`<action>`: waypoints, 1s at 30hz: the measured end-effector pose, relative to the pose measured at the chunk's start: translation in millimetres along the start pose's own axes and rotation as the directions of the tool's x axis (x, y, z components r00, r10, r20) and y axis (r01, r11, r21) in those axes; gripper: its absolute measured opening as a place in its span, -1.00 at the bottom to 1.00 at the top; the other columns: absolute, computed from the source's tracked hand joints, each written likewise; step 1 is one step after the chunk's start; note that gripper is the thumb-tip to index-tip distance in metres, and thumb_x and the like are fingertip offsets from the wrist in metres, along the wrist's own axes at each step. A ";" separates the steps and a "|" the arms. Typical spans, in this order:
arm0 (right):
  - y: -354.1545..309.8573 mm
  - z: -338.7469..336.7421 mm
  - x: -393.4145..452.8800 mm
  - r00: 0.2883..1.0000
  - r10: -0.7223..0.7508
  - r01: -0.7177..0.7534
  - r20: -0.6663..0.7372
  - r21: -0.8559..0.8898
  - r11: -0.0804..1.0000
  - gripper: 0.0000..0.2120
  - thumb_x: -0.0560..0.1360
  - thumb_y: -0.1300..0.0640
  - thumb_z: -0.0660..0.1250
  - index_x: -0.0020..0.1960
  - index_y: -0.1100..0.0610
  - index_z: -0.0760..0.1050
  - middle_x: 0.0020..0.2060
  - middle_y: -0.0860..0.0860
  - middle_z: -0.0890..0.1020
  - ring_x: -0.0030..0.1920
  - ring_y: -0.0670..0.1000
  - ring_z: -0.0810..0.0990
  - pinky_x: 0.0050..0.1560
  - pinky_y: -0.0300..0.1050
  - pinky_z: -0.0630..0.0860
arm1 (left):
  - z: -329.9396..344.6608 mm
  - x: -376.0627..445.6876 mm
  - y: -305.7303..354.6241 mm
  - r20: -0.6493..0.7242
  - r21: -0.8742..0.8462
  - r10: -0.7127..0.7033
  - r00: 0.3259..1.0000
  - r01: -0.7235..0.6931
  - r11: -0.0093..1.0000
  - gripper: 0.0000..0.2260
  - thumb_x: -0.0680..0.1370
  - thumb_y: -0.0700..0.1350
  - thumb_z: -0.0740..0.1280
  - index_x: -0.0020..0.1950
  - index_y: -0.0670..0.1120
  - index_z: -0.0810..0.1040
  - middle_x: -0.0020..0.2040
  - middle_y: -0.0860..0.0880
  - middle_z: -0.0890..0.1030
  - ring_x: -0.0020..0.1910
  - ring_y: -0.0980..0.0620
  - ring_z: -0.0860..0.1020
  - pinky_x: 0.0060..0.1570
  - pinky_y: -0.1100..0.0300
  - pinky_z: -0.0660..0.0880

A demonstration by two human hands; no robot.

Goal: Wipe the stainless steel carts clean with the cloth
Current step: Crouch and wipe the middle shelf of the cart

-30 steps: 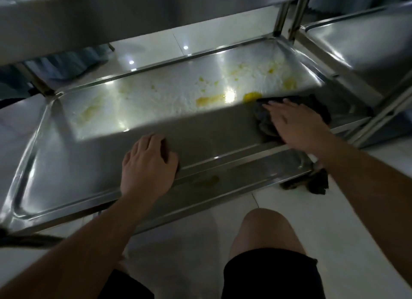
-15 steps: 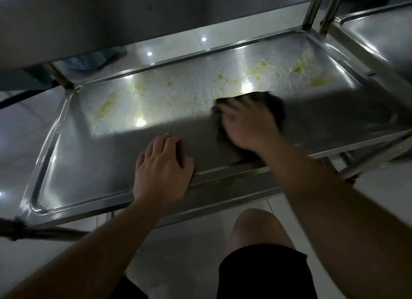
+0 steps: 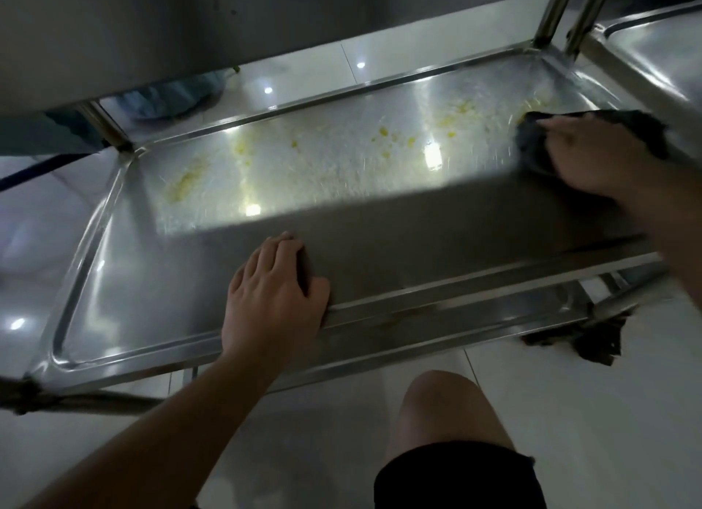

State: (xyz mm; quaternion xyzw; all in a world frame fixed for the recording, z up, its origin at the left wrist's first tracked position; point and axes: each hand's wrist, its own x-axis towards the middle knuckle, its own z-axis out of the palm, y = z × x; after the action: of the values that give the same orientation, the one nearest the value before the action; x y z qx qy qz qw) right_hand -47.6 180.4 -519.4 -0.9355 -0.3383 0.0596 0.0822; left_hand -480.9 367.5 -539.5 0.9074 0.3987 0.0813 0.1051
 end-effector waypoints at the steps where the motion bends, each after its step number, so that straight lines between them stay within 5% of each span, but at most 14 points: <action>1: 15.1 -3.9 2.2 0.996 0.088 -0.088 0.001 0.010 0.996 -0.39 0.60 -0.17 -0.11 0.60 -0.10 0.27 0.58 0.17 0.33 0.52 0.33 0.32 0.52 0.33 0.23 | -0.6 -0.2 0.7 0.004 -0.002 -0.003 1.000 0.003 1.000 -0.43 0.57 0.27 0.10 0.55 0.10 0.29 0.58 0.04 0.37 0.58 -0.02 0.30 0.59 -0.12 0.24; 4: -8.6 0.2 -4.3 0.987 0.160 -0.160 0.017 0.019 0.987 -0.38 0.61 -0.17 -0.16 0.65 -0.10 0.16 0.64 0.06 0.22 0.61 0.27 0.16 0.56 0.37 0.05 | -1.2 -0.7 1.2 0.000 -0.001 -0.001 1.000 0.001 1.000 -0.44 0.58 0.27 0.12 0.55 0.11 0.28 0.57 0.05 0.37 0.57 -0.02 0.30 0.58 -0.11 0.23; 8: -114.6 20.6 -45.0 0.976 -0.210 0.213 0.055 -0.054 0.976 -0.25 0.52 -0.18 -0.31 0.61 -0.02 0.23 0.60 0.05 0.29 0.53 0.26 0.27 0.49 0.31 0.24 | -2.6 -1.6 2.4 0.011 -0.003 -0.003 1.000 0.003 1.000 -0.44 0.59 0.26 0.11 0.56 0.11 0.29 0.59 0.05 0.36 0.58 -0.03 0.29 0.59 -0.12 0.22; 10: -172.1 40.9 -72.9 0.920 -0.377 0.379 0.106 0.003 0.926 -0.26 0.54 -0.22 -0.31 0.64 -0.09 0.19 0.65 -0.05 0.21 0.62 0.15 0.14 0.58 0.23 0.08 | -4.2 -2.6 2.5 0.019 0.002 -0.005 1.000 0.005 1.000 -0.43 0.59 0.27 0.09 0.57 0.11 0.27 0.60 0.04 0.34 0.59 -0.02 0.28 0.59 -0.11 0.21; 13: -212.4 51.8 -87.1 0.870 -0.472 0.452 0.143 0.153 0.879 -0.34 0.58 -0.28 -0.21 0.65 -0.21 0.13 0.66 -0.17 0.12 0.67 -0.01 -0.02 0.61 0.10 -0.16 | -5.1 -3.6 3.3 0.024 0.025 0.003 1.000 -0.003 1.000 -0.42 0.61 0.24 0.12 0.61 0.08 0.27 0.64 0.03 0.31 0.62 -0.02 0.25 0.60 -0.10 0.19; 15: -198.4 45.8 -74.4 0.868 -0.482 0.468 0.118 0.132 0.874 -0.36 0.59 -0.28 -0.15 0.64 -0.19 0.18 0.65 -0.16 0.19 0.65 -0.02 0.05 0.61 0.08 -0.08 | -5.0 -3.9 3.8 0.029 0.027 0.008 1.000 -0.009 1.000 -0.43 0.62 0.22 0.14 0.61 0.08 0.28 0.64 0.02 0.31 0.62 -0.03 0.25 0.61 -0.10 0.18; 19: -118.8 17.2 -31.4 0.965 -0.259 0.261 -0.028 0.121 0.958 -0.42 0.57 -0.22 -0.01 0.48 -0.05 0.44 0.43 0.16 0.51 0.40 0.25 0.46 0.44 0.16 0.33 | -4.9 -4.2 5.3 0.018 0.015 -0.010 1.000 0.010 1.000 -0.41 0.59 0.25 0.08 0.60 0.10 0.27 0.63 0.03 0.33 0.61 -0.03 0.27 0.60 -0.11 0.21; 23: 12.1 -9.3 0.4 0.993 0.103 -0.096 -0.060 0.103 0.990 -0.36 0.48 -0.31 -0.11 0.34 0.00 0.43 0.29 0.26 0.57 0.26 0.35 0.54 0.32 0.31 0.46 | -3.4 -2.9 4.8 0.021 0.008 -0.022 1.000 0.021 1.000 -0.47 0.61 0.20 0.11 0.58 0.10 0.27 0.60 0.02 0.34 0.59 -0.05 0.28 0.58 -0.12 0.22; 28: 59.8 -2.4 -46.4 0.979 0.177 -0.169 -0.098 0.087 0.982 -0.44 0.52 -0.21 -0.02 0.23 0.12 0.50 0.07 0.25 0.64 0.05 0.34 0.59 0.16 0.34 0.55 | -3.0 -0.4 1.4 0.023 0.002 -0.031 0.999 0.031 1.000 -0.49 0.60 0.21 0.09 0.54 0.11 0.27 0.57 0.02 0.36 0.57 -0.05 0.30 0.56 -0.12 0.24; 30: 44.2 2.9 -82.5 0.983 0.171 -0.169 -0.065 0.034 0.985 -0.37 0.54 -0.23 -0.08 0.32 0.13 0.48 0.23 0.27 0.60 0.19 0.36 0.55 0.27 0.34 0.50 | -3.0 -1.2 1.5 0.028 0.000 -0.031 0.999 0.031 1.000 -0.50 0.60 0.22 0.09 0.52 0.11 0.27 0.55 0.01 0.37 0.56 -0.07 0.32 0.55 -0.14 0.26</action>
State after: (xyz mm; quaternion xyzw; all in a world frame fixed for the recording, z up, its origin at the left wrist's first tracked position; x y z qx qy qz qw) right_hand -83.5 94.2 -526.2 -0.9612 -0.2534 0.0394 0.1015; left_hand -481.4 366.0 -536.3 0.9022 0.4111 0.0668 0.1122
